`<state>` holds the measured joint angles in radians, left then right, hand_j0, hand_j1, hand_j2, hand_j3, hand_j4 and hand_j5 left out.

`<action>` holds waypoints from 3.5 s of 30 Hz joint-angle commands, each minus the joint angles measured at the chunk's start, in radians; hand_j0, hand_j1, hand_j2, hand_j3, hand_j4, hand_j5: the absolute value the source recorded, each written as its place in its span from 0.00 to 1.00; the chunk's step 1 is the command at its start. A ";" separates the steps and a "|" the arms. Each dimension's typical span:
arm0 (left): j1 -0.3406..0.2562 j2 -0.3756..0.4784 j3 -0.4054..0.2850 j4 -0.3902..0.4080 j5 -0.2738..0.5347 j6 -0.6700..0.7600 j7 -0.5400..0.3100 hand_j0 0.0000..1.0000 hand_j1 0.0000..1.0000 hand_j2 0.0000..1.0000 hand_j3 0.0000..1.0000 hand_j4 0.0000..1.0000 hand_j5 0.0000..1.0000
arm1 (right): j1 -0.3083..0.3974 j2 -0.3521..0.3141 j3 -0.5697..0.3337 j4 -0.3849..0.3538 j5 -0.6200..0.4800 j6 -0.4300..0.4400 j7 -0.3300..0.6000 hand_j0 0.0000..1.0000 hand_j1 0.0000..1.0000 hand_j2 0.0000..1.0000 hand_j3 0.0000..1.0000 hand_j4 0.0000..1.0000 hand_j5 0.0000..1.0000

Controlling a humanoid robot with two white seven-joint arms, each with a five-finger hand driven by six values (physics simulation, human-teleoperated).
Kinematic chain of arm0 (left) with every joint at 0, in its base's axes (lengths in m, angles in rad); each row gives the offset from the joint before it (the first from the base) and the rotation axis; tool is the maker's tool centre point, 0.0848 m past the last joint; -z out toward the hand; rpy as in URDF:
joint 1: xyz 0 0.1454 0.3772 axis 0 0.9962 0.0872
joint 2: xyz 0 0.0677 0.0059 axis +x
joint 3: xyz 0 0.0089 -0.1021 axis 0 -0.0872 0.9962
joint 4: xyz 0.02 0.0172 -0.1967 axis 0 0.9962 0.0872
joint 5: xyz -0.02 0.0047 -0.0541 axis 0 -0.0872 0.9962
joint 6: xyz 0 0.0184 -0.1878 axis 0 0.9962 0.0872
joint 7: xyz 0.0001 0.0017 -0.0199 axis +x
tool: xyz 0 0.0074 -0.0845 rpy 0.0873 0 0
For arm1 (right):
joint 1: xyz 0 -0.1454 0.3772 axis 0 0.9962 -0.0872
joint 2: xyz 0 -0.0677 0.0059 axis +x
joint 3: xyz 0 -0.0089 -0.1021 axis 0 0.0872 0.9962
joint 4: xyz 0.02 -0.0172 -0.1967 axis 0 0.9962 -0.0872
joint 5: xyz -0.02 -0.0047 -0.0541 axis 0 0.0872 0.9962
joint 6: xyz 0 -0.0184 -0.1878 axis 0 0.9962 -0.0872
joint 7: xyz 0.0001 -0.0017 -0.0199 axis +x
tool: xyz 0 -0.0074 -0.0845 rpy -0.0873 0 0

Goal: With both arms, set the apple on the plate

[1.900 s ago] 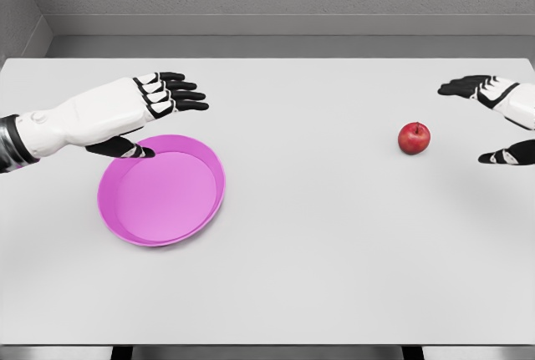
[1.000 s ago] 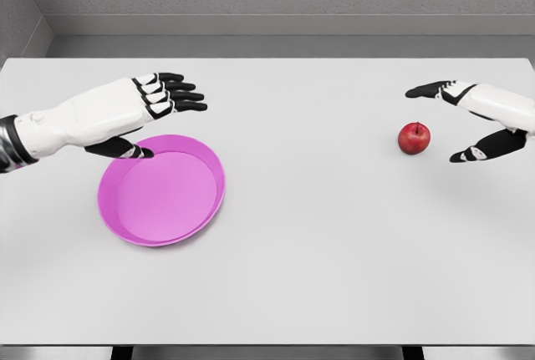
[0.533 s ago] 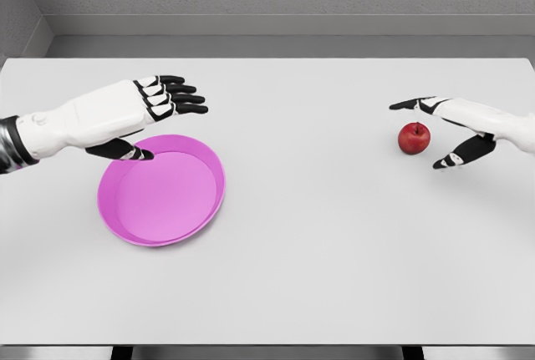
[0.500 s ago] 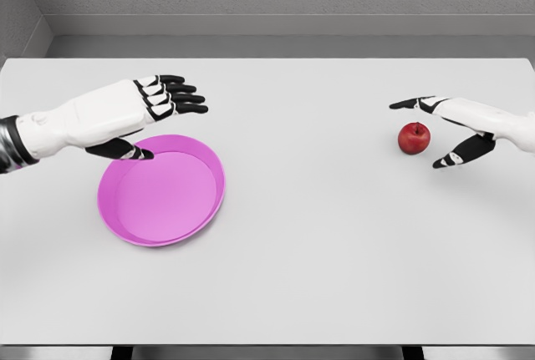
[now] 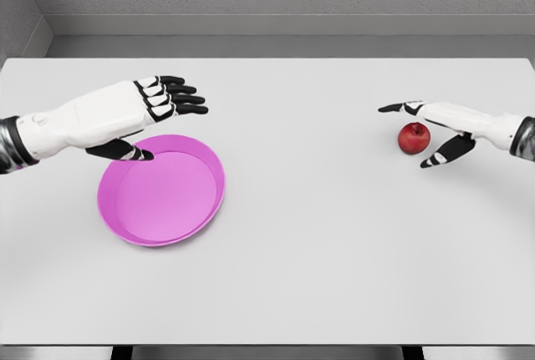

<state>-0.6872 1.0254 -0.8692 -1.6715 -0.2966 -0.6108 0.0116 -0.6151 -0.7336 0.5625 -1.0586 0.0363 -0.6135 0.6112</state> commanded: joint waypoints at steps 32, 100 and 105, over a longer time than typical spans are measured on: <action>0.000 -0.007 -0.007 -0.001 0.007 0.000 -0.021 1.00 1.00 1.00 1.00 1.00 1.00 | -0.054 0.043 0.014 0.143 0.077 0.003 0.000 0.93 0.93 0.93 0.93 0.93 0.93; -0.002 -0.008 -0.008 -0.001 0.007 0.000 -0.022 1.00 1.00 1.00 1.00 1.00 1.00 | -0.052 0.100 0.151 -0.265 0.099 0.003 0.000 1.00 1.00 1.00 1.00 1.00 1.00; -0.002 -0.008 -0.007 -0.001 0.007 0.000 -0.022 1.00 1.00 1.00 1.00 1.00 1.00 | -0.054 0.100 0.149 -0.279 0.102 0.003 0.000 1.00 1.00 1.00 1.00 1.00 1.00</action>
<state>-0.6888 1.0163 -0.8779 -1.6721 -0.2967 -0.6109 -0.0113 -0.6688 -0.6338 0.7131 -1.3330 0.1444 -0.6137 0.6113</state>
